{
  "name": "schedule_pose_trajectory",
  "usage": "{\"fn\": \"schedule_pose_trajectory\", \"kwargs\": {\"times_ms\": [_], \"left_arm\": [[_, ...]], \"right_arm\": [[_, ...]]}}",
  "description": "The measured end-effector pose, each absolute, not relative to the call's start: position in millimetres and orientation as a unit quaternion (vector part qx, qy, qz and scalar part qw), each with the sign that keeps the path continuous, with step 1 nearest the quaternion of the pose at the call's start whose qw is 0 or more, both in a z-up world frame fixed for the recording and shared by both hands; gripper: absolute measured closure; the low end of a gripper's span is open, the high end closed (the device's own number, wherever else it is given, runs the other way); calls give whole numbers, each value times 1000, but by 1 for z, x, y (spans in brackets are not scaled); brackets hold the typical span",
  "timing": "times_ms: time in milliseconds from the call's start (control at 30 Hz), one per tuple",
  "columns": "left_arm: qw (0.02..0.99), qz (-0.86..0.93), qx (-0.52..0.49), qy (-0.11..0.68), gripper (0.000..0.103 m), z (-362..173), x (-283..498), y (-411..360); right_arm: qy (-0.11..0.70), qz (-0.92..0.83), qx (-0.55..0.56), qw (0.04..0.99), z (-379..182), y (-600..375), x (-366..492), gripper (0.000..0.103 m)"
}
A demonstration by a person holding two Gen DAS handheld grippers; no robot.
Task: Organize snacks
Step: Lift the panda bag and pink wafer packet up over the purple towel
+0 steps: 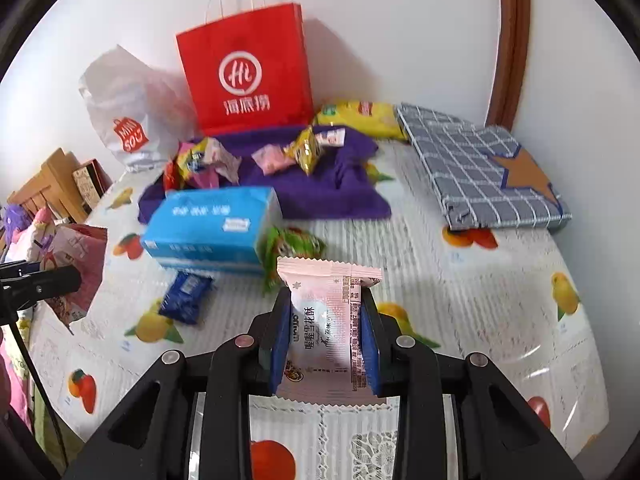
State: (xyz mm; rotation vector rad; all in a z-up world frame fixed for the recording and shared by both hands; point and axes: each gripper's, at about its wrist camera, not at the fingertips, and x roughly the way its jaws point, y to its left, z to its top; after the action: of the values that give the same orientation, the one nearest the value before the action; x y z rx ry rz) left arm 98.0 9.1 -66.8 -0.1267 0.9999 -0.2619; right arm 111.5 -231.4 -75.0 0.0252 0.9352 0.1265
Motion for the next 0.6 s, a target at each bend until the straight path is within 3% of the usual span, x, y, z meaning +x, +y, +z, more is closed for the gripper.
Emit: {"fn": "schedule_pose_trajectory", "kwargs": {"times_ms": [600], "left_arm": [[890,-107,-55,441,65,-28,126,28]], "right_arm": [[416,74,6,906,-35,-213,154,71]]}}
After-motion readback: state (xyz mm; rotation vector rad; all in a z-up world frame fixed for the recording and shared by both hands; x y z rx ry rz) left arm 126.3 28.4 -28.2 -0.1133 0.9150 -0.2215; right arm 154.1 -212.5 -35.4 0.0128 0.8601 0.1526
